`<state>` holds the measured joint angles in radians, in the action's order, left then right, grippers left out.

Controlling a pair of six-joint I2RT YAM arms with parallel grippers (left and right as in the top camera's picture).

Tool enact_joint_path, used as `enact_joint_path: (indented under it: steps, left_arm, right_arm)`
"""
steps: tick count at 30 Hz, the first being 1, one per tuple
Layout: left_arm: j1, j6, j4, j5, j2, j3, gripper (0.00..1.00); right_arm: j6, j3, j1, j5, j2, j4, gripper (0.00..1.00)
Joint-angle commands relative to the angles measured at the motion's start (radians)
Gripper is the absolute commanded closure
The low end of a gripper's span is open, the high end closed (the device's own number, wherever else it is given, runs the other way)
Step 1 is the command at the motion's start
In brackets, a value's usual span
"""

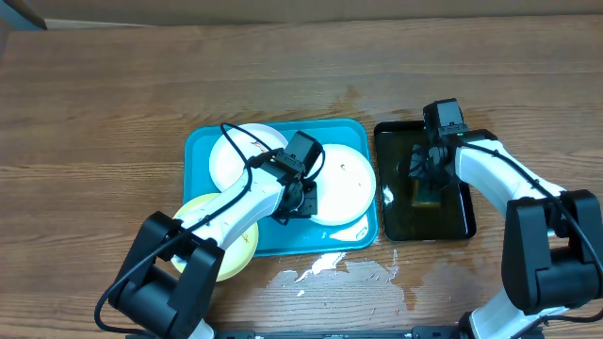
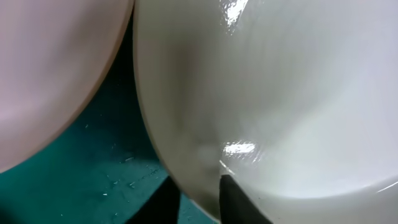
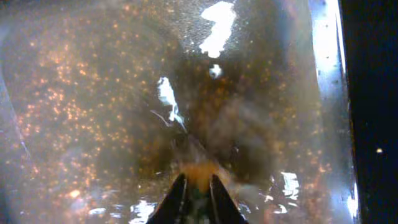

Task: Clean dirty plates on tray and stack at the side

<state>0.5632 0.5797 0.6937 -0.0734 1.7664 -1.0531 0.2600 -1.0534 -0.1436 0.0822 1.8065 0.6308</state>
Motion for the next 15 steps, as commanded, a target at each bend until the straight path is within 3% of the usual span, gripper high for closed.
enact_joint_path:
  steps: [1, 3, 4, 5, 6, 7, 8, 11, 15]
  left_arm:
    - [0.000, 0.004, -0.003, 0.004, 0.012, 0.004, 0.83]
    - [0.000, 0.004, -0.003, 0.003, 0.012, 0.004, 0.87]
    - [0.000, 0.004, -0.003, 0.004, 0.012, 0.004, 0.89]
    - [0.000, 0.004, -0.003, 0.004, 0.012, 0.004, 0.89]
    - [0.000, 0.004, -0.002, 0.003, 0.012, 0.004, 0.87]
    - [0.000, 0.004, -0.002, 0.003, 0.012, 0.004, 0.78]
    - [0.000, 0.004, -0.002, 0.003, 0.012, 0.004, 0.64]
    - [0.000, 0.004, -0.002, 0.003, 0.012, 0.004, 0.43]
    - [0.000, 0.004, -0.002, 0.003, 0.012, 0.004, 0.38]
  right_arm:
    - [-0.001, -0.032, 0.009, -0.006, 0.000, 0.014, 0.96]
    - [-0.001, -0.059, 0.009, -0.009, 0.000, 0.039, 0.88]
    - [-0.002, -0.083, 0.009, -0.009, 0.000, 0.070, 0.73]
    - [-0.002, -0.099, 0.009, -0.009, 0.000, 0.093, 0.65]
    - [-0.001, -0.118, 0.009, -0.009, 0.000, 0.122, 0.55]
    - [-0.001, -0.130, 0.009, -0.009, 0.000, 0.142, 0.50]
    - [-0.001, -0.146, 0.009, -0.009, 0.000, 0.173, 0.48]
    - [0.007, -0.172, 0.009, -0.035, 0.000, 0.285, 0.46]
    - [0.042, -0.159, 0.008, -0.108, 0.000, 0.384, 0.46]
